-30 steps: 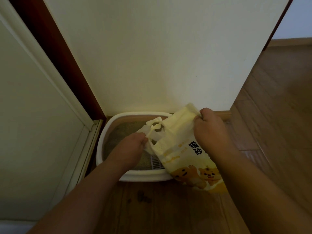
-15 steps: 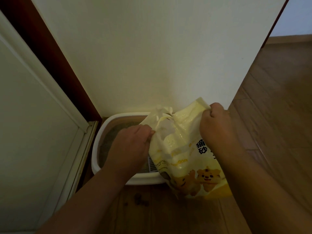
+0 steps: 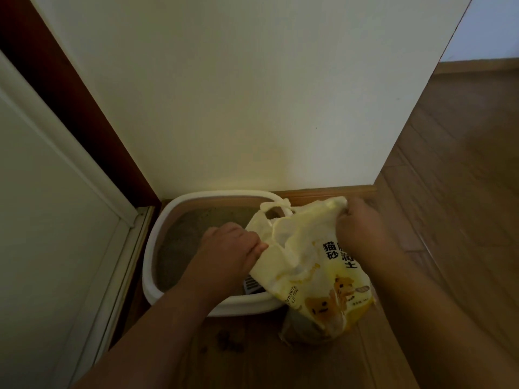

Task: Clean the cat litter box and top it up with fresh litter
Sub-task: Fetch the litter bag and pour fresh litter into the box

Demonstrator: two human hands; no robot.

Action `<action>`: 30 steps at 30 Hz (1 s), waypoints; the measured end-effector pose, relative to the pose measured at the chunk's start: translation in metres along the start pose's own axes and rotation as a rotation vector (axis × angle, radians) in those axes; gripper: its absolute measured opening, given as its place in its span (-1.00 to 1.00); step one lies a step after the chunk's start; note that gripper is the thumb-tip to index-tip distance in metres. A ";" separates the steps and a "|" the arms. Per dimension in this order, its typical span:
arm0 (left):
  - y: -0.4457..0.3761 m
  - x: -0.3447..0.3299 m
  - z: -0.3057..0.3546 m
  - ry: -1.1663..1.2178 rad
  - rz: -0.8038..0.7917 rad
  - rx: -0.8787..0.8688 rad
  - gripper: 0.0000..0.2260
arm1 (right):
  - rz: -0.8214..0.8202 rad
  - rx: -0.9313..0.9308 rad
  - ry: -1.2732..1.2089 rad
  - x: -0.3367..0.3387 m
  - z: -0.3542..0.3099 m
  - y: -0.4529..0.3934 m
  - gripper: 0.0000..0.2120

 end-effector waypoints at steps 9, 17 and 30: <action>0.009 -0.023 -0.015 0.148 -0.309 0.188 -0.51 | 0.012 -0.020 -0.007 -0.010 0.007 -0.012 -0.85; 0.000 -0.020 -0.017 0.336 -0.195 0.353 -0.75 | 0.054 -0.007 -0.041 -0.011 0.008 -0.016 -0.88; -0.001 -0.027 -0.019 0.688 -0.069 0.476 -0.40 | 0.056 -0.009 0.186 -0.023 0.012 -0.011 -0.66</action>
Point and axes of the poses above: each hand's wrist, its own y-axis away from the middle knuckle, its own x-axis out of the back of the hand, z = x × y, the point moved 5 cm from there along -y, towards the middle knuckle, and after that the axes turned 3 degrees about -x, right-handed, at the moved point
